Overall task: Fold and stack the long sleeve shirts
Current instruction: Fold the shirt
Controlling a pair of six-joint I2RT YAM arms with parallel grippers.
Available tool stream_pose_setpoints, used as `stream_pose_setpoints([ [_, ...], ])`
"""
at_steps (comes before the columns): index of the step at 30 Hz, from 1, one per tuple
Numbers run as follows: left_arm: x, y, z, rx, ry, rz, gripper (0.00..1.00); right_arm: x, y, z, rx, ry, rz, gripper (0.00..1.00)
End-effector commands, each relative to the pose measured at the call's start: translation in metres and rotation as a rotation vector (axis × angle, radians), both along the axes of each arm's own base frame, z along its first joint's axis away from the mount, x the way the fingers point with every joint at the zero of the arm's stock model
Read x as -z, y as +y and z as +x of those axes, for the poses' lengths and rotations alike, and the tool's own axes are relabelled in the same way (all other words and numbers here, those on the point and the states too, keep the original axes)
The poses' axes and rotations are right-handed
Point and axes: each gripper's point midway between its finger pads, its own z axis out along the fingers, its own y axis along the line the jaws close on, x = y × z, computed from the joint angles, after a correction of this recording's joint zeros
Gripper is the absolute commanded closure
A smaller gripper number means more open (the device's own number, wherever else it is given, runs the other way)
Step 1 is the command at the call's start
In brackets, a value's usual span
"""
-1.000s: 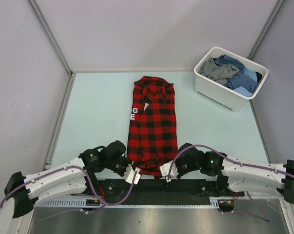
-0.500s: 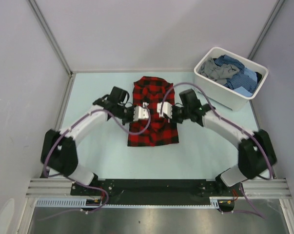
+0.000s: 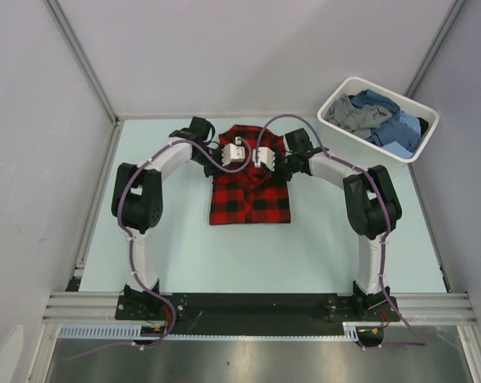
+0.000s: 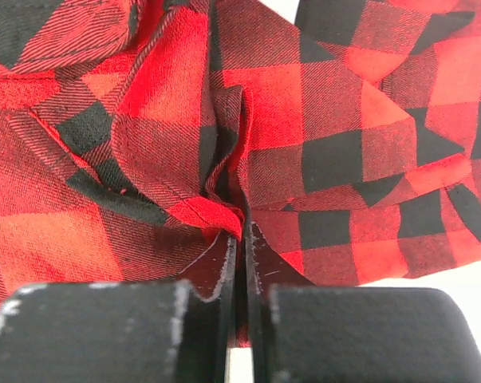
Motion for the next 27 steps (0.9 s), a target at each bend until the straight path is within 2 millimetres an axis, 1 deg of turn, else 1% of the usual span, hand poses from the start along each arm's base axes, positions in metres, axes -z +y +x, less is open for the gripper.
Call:
stream_pose_setpoints([
  [1,-0.019,-0.007,0.017,-0.009,-0.034,-0.036,0.88,-0.03,0.007,0.028,0.032,-0.106,0.028,0.83],
  [2,-0.022,-0.005,0.022,-0.037,-0.026,-0.048,0.85,-0.034,0.005,0.03,0.054,-0.104,0.034,0.8],
  [3,-0.025,-0.004,0.024,-0.051,-0.023,-0.054,0.82,-0.043,0.002,0.033,0.101,-0.103,0.039,0.72],
  [4,-0.031,-0.005,0.028,-0.064,-0.028,-0.066,0.71,-0.048,-0.001,0.033,0.13,-0.098,0.043,0.54],
  [5,-0.037,-0.006,0.027,-0.084,-0.015,-0.08,0.65,-0.052,-0.007,0.035,0.17,-0.092,0.036,0.5],
  [6,-0.041,-0.005,0.028,-0.102,-0.01,-0.09,0.59,-0.068,-0.01,0.036,0.226,-0.081,0.066,0.41],
  [7,-0.047,-0.005,0.03,-0.124,-0.011,-0.104,0.42,-0.078,-0.013,0.037,0.265,-0.074,0.083,0.36],
  [8,-0.055,0.0,0.032,-0.185,0.015,-0.128,0.38,-0.079,-0.024,0.035,0.317,-0.033,0.076,0.3],
  [9,-0.061,0.003,0.033,-0.22,0.029,-0.149,0.36,-0.1,-0.026,0.035,0.383,0.001,0.129,0.26],
  [10,-0.063,0.008,0.028,-0.287,0.086,-0.174,0.31,-0.107,-0.03,0.032,0.418,0.039,0.151,0.25],
  [11,-0.068,0.019,0.03,-0.33,0.101,-0.2,0.27,-0.108,-0.031,0.019,0.434,0.13,0.18,0.26],
  [12,-0.087,0.021,0.025,-0.341,0.092,-0.246,0.25,-0.114,-0.037,0.014,0.458,0.181,0.211,0.32],
  [13,-0.078,0.025,0.011,-0.382,0.16,-0.262,0.24,-0.121,-0.035,0.004,0.512,0.267,0.266,0.37],
  [14,-0.081,0.031,0.007,-0.398,0.17,-0.281,0.24,-0.12,-0.029,-0.01,0.505,0.355,0.292,0.42],
  [15,-0.094,0.033,-0.003,-0.398,0.158,-0.301,0.24,-0.12,-0.026,-0.018,0.512,0.409,0.314,0.51],
  [16,-0.081,0.034,-0.017,-0.423,0.218,-0.296,0.24,-0.115,-0.022,-0.03,0.562,0.516,0.348,0.58],
  [17,-0.082,0.033,-0.024,-0.428,0.231,-0.309,0.24,-0.117,-0.012,-0.039,0.528,0.584,0.393,0.64],
  [18,-0.088,0.03,-0.033,-0.424,0.247,-0.333,0.24,-0.114,-0.004,-0.046,0.526,0.637,0.41,0.72],
  [19,-0.077,0.03,-0.046,-0.468,0.321,-0.34,0.25,-0.102,0.002,-0.057,0.542,0.718,0.413,0.75],
  [20,-0.075,0.028,-0.049,-0.482,0.345,-0.355,0.25,-0.098,0.01,-0.064,0.51,0.768,0.425,0.78],
  [21,-0.073,0.027,-0.053,-0.491,0.372,-0.364,0.26,-0.091,0.015,-0.07,0.511,0.804,0.419,0.81],
  [22,-0.067,0.025,-0.06,-0.517,0.429,-0.376,0.27,-0.08,0.023,-0.082,0.497,0.851,0.407,0.82],
  [24,-0.06,0.024,-0.063,-0.54,0.457,-0.386,0.27,-0.058,0.029,-0.084,0.525,0.893,0.402,0.83],
  [25,-0.057,0.023,-0.063,-0.557,0.477,-0.39,0.27,-0.052,0.035,-0.079,0.526,0.878,0.414,0.83],
  [26,-0.055,0.022,-0.062,-0.563,0.481,-0.394,0.27,-0.038,0.037,-0.079,0.541,0.894,0.405,0.82],
  [27,-0.052,0.022,-0.062,-0.571,0.491,-0.392,0.27,-0.032,0.039,-0.075,0.561,0.906,0.414,0.81],
])
